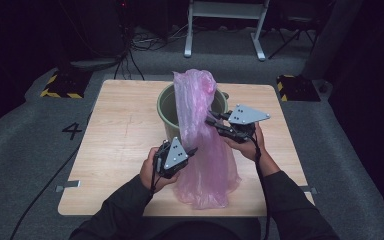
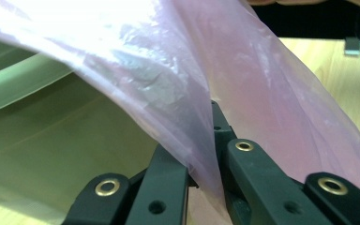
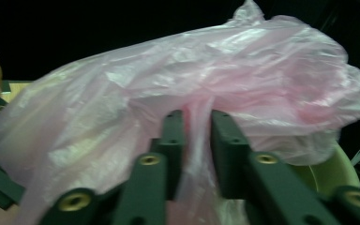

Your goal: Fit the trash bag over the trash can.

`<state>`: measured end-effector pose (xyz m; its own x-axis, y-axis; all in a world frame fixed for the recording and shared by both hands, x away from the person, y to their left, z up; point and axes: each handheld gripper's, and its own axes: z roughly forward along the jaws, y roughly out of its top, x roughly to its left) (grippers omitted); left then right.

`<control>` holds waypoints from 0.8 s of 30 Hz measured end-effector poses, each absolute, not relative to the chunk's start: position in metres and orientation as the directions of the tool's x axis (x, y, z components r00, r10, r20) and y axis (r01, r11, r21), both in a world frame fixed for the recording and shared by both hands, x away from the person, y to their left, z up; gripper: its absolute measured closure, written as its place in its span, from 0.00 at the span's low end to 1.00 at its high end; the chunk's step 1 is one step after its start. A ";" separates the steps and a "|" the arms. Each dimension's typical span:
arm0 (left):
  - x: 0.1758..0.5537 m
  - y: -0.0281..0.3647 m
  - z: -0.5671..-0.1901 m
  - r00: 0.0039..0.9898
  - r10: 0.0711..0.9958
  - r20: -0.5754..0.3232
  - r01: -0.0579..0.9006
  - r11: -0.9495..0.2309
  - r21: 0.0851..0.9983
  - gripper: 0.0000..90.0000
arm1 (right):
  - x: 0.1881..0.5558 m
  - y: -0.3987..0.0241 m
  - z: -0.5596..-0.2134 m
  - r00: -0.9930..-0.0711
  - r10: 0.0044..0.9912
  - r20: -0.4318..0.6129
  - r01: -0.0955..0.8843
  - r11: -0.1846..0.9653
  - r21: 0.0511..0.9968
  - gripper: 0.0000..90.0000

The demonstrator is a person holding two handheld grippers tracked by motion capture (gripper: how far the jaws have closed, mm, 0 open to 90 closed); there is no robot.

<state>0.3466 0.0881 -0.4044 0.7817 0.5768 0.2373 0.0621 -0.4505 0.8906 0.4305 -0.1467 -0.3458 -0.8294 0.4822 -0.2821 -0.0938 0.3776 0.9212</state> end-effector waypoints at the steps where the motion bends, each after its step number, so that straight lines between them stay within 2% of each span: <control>1: 0.344 0.093 -0.404 0.789 0.559 0.255 0.054 -0.476 0.878 0.99 | 0.432 -0.147 -0.344 -0.832 0.490 -0.259 -0.067 0.374 0.925 0.64; 4: 0.344 0.100 -0.403 0.796 0.547 0.258 0.054 -0.489 0.871 0.99 | 0.436 -0.150 -0.342 -0.835 0.514 -0.198 -0.011 0.344 0.939 0.49; 6: 0.345 0.103 -0.402 0.798 0.547 0.252 0.062 -0.490 0.869 0.99 | 0.440 -0.153 -0.340 -0.843 0.515 -0.153 0.019 0.313 0.950 0.48; 9: 0.347 0.107 -0.399 0.802 0.545 0.244 0.068 -0.490 0.869 0.99 | 0.440 -0.156 -0.332 -0.815 0.553 -0.174 0.006 0.309 0.951 0.48; 13: 0.348 0.111 -0.395 0.803 0.546 0.240 0.067 -0.482 0.873 0.99 | 0.440 -0.158 -0.319 -0.814 0.548 -0.194 -0.003 0.329 0.944 0.52; 16: 0.349 0.115 -0.393 0.798 0.557 0.230 0.073 -0.467 0.881 0.99 | 0.444 -0.161 -0.318 -0.808 0.561 -0.177 0.024 0.331 0.943 0.53; 20: 0.349 0.121 -0.391 0.796 0.565 0.215 0.087 -0.459 0.884 1.00 | 0.446 -0.167 -0.325 -0.807 0.572 -0.145 0.067 0.334 0.940 0.44; 24: 0.348 0.124 -0.391 0.795 0.569 0.211 0.095 -0.459 0.883 0.99 | 0.444 -0.172 -0.328 -0.807 0.573 -0.147 0.069 0.338 0.939 0.36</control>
